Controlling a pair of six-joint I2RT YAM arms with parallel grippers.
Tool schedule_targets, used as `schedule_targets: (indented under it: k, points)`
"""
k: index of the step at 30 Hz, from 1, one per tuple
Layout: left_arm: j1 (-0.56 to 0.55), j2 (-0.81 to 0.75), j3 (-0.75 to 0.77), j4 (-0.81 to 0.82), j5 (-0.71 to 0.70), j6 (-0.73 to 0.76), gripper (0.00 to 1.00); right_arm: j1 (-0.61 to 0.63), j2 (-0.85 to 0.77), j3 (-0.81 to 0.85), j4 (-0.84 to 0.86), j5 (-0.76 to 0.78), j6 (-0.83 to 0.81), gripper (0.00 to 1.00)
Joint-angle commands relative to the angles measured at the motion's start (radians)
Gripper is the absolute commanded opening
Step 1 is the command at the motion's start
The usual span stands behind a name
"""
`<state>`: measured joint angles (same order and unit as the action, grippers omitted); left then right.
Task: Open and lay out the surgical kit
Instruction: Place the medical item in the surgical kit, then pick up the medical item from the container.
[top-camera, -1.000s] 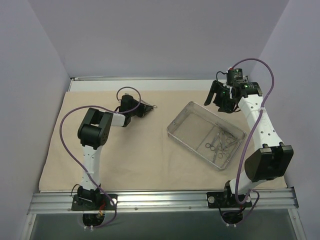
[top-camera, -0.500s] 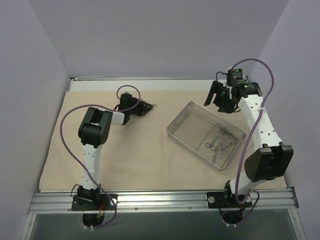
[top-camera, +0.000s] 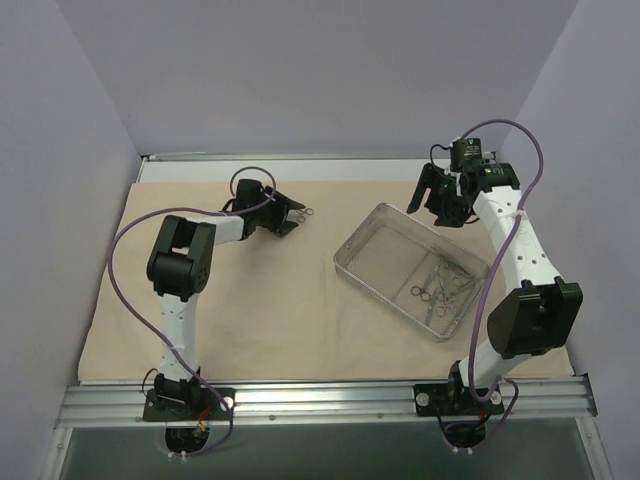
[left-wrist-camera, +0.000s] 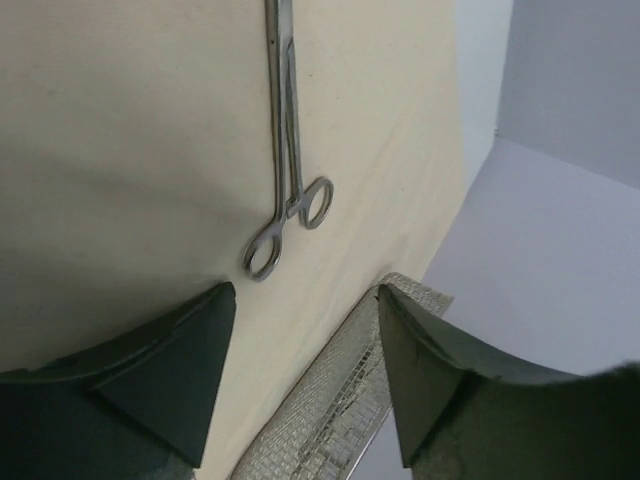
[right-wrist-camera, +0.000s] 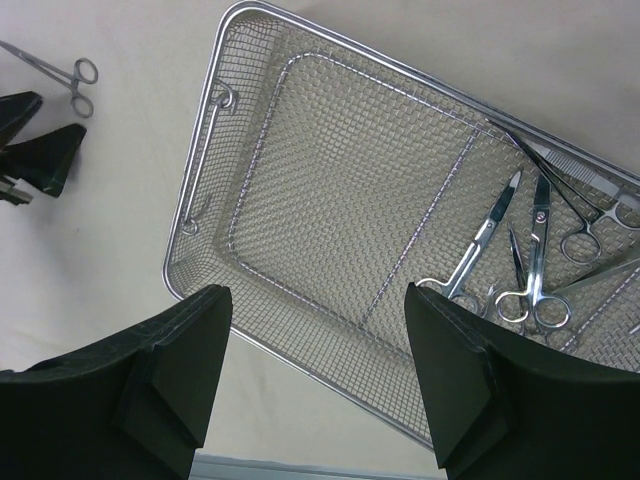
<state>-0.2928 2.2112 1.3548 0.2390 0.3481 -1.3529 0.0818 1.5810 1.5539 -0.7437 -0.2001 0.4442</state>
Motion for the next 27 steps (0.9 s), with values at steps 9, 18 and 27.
schedule_targets:
  k: [9,18,27]
  points:
    - [0.041,-0.223,0.122,-0.626,-0.116,0.209,0.72,-0.019,0.1,0.069,-0.071,0.067,-0.01,0.7]
    - [-0.005,-0.504,0.135,-0.837,-0.196,0.987,0.68,-0.077,0.155,-0.063,-0.158,0.128,-0.071,0.58]
    - [-0.002,-0.605,0.122,-0.903,-0.135,1.074,0.69,-0.077,0.099,-0.27,-0.046,0.142,0.008,0.55]
